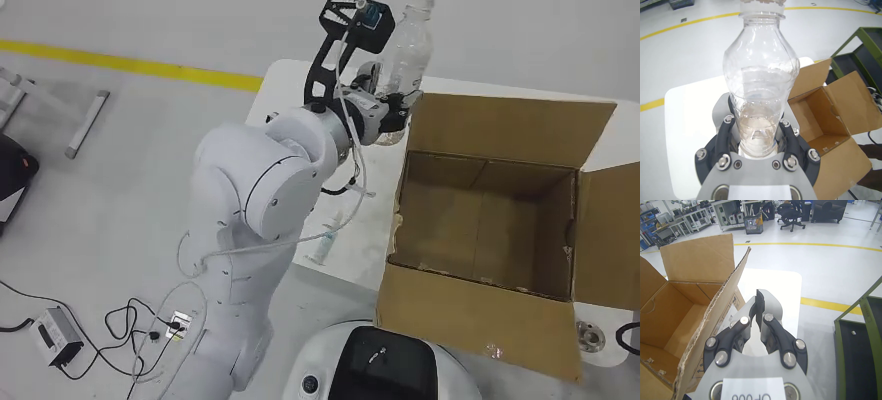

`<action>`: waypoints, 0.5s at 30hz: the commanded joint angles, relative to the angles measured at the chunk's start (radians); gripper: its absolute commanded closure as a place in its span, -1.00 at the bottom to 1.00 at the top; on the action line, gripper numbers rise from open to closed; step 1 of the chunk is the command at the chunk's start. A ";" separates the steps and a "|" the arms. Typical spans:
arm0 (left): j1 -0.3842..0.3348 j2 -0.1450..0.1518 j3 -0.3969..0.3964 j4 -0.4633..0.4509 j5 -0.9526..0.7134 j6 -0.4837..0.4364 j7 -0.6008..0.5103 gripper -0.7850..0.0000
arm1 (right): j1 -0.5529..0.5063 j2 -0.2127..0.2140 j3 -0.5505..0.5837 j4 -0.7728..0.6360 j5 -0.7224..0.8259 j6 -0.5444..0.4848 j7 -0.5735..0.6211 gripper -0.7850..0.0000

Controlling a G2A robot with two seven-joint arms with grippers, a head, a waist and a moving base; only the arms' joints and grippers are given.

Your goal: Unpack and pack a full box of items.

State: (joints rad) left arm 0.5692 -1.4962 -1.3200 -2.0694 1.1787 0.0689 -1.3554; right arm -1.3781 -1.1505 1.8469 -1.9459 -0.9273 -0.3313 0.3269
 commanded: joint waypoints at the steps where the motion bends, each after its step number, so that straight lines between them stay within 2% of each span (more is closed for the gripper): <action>1: -0.044 -0.007 0.044 0.039 -0.074 0.027 0.002 1.00 | 0.000 0.000 0.000 0.000 0.000 0.000 0.000 1.00; 4: -0.071 -0.016 0.097 0.091 -0.150 0.069 -0.013 1.00 | 0.000 0.000 0.000 0.000 0.000 0.000 0.000 1.00; 8: -0.058 -0.024 0.151 0.139 -0.229 0.140 -0.045 1.00 | 0.000 0.000 0.000 0.000 0.000 0.000 0.000 1.00; 10: -0.037 -0.029 0.151 0.155 -0.323 0.203 -0.055 1.00 | 0.000 0.000 0.000 0.000 0.000 0.000 0.000 1.00; 15: -0.010 -0.025 0.143 0.171 -0.355 0.232 -0.072 1.00 | 0.000 0.000 0.000 0.000 0.000 0.000 0.000 1.00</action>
State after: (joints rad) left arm 0.5582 -1.5219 -1.1766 -1.8980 0.8226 0.3010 -1.4257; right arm -1.3781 -1.1505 1.8469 -1.9459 -0.9273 -0.3313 0.3269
